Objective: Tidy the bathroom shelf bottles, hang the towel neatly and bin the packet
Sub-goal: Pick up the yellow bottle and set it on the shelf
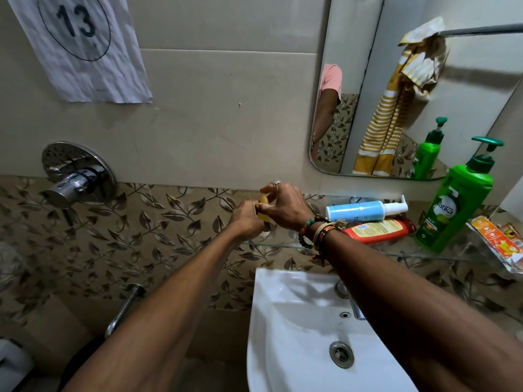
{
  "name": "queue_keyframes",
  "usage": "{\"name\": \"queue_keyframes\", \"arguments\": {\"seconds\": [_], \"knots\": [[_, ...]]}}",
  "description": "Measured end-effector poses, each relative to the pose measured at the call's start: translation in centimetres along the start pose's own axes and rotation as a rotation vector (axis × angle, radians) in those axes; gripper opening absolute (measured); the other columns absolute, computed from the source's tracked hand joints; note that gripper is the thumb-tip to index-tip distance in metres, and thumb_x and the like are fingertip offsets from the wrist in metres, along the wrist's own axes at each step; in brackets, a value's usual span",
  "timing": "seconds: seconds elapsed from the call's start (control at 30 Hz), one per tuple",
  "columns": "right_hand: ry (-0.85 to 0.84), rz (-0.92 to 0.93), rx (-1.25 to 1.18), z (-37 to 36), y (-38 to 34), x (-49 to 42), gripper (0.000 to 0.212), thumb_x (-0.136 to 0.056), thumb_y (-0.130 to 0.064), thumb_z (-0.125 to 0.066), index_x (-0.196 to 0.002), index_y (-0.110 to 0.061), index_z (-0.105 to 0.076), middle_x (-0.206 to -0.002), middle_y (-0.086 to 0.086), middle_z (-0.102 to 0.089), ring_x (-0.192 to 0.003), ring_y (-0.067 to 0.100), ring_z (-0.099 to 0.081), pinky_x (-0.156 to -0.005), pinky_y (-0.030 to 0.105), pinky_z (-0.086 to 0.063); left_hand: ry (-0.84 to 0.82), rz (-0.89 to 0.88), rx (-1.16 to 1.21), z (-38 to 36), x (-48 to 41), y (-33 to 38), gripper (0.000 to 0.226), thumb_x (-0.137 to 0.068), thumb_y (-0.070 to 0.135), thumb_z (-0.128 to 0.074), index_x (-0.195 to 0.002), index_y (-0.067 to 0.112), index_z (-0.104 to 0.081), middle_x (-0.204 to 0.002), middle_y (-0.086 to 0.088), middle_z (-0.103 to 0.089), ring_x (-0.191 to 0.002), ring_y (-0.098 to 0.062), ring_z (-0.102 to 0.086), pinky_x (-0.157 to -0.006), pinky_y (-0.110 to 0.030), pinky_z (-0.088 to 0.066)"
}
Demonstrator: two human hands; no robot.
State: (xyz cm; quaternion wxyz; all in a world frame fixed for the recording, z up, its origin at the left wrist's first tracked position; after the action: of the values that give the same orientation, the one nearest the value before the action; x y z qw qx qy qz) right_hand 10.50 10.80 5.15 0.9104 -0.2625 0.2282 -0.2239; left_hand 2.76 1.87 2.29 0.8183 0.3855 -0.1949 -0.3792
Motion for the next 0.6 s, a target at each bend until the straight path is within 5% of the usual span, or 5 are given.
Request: {"name": "queue_keyframes", "arguments": {"seconds": [0.1, 0.33, 0.5, 0.6], "knots": [[-0.009, -0.002, -0.016, 0.0, 0.1, 0.0, 0.048, -0.085, -0.027, -0.074, -0.127, -0.011, -0.06, -0.113, 0.008, -0.07, -0.09, 0.013, -0.064, -0.068, 0.016, -0.049, -0.029, 0.004, 0.022, 0.1, -0.1, -0.2, 0.017, -0.08, 0.01, -0.07, -0.094, 0.018, -0.064, -0.096, -0.008, -0.068, -0.092, -0.026, -0.064, -0.083, -0.045, -0.056], [-0.011, -0.022, -0.011, -0.2, 0.4, 0.1, 0.06, -0.081, -0.033, -0.077, -0.132, -0.011, -0.055, -0.115, 0.01, -0.069, -0.101, 0.022, -0.066, -0.088, 0.039, -0.056, -0.061, 0.018, 0.046, 0.1, 0.1, -0.3, 0.028, -0.078, 0.007, -0.073, -0.104, 0.013, -0.063, -0.104, -0.012, -0.068, -0.093, -0.026, -0.065, -0.087, -0.048, -0.056], [0.059, -0.045, 0.031, 0.6, 0.4, 0.9, 0.08, -0.074, -0.058, -0.073, -0.136, -0.014, -0.05, -0.113, 0.007, -0.065, -0.097, 0.021, -0.062, -0.082, 0.038, -0.056, -0.027, 0.036, -0.032, 0.8, 0.5, -0.7, 0.061, -0.075, 0.002, -0.074, -0.131, 0.016, -0.054, -0.125, -0.011, -0.06, -0.111, -0.03, -0.059, -0.092, -0.049, -0.053], [0.158, -0.059, 0.042, 1.7, 0.9, 1.7, 0.069, -0.078, -0.057, -0.068, -0.131, -0.015, -0.055, -0.108, 0.006, -0.067, -0.089, 0.019, -0.062, -0.074, 0.033, -0.055, 0.045, 0.006, -0.091, 1.6, 1.0, -0.8, 0.069, -0.077, 0.003, -0.071, -0.141, 0.016, -0.047, -0.136, -0.01, -0.055, -0.12, -0.029, -0.054, -0.096, -0.045, -0.052]]}}
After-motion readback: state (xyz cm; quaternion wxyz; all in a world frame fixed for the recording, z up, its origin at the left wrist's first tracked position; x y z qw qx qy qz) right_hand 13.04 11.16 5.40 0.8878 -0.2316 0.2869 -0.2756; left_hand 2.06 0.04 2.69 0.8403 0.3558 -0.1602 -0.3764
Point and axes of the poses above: each hand's wrist, its own x-axis away from the middle knuckle, its own z-axis out of the back of the hand, y = z × x, the point moved 2 cm from there along -x, towards the middle knuckle
